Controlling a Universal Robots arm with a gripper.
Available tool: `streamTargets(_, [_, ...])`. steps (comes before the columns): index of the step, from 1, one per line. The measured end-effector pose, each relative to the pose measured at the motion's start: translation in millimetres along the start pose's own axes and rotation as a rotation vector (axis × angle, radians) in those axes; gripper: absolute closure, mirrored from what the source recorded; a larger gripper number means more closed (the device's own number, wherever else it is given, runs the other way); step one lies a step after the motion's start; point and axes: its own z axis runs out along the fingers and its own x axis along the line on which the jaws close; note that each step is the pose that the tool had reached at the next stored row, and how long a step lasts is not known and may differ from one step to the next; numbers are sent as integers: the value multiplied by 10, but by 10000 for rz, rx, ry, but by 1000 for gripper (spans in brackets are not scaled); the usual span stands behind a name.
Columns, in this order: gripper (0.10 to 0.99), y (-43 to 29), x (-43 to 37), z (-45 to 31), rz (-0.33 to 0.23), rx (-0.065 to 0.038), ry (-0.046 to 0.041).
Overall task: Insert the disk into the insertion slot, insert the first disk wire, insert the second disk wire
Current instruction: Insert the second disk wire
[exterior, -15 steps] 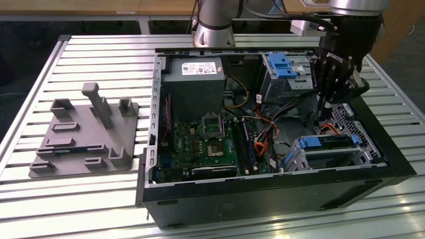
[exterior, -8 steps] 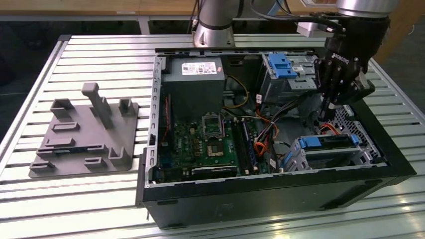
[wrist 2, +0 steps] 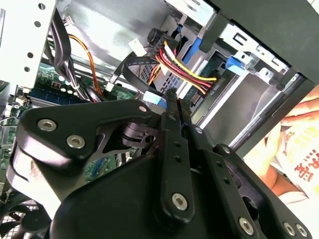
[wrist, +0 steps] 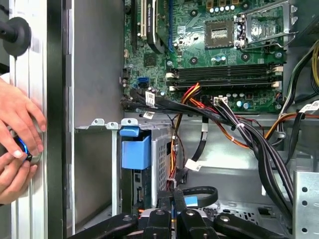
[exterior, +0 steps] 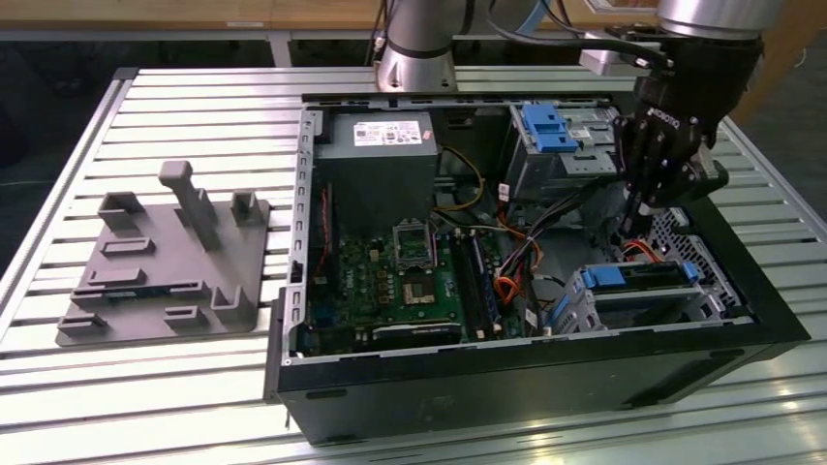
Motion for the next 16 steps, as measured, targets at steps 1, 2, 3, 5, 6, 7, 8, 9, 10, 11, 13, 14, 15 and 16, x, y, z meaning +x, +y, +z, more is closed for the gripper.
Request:
streamTargets(1, [941, 0, 8, 2, 19, -13, -5])
streamTargets(2, [941, -1, 16, 5, 28, -28, -12])
streamTargets(3, [941, -2, 24, 7, 35, -44, -17])
streamTargets(5, [941, -5, 40, 12, 39, -75, -34])
streamTargets(6, [941, -9, 48, 14, 38, -86, -47])
streamTargets(7, [941, -14, 58, 17, 36, -93, -69])
streamTargets(8, [941, -19, 68, 20, 34, -100, -97])
streamTargets(9, [941, -27, 78, 23, 32, -111, -124])
streamTargets(10, [941, -35, 84, 25, 29, -122, -143])
streamTargets(11, [941, -38, 89, 26, 25, -131, -144])
streamTargets(13, [941, -37, 88, 26, 26, -134, -145])
streamTargets(14, [941, -37, 88, 26, 26, -134, -145])
streamTargets(15, [941, -38, 88, 26, 25, -134, -144])
streamTargets(16, [941, -38, 88, 26, 25, -135, -144])
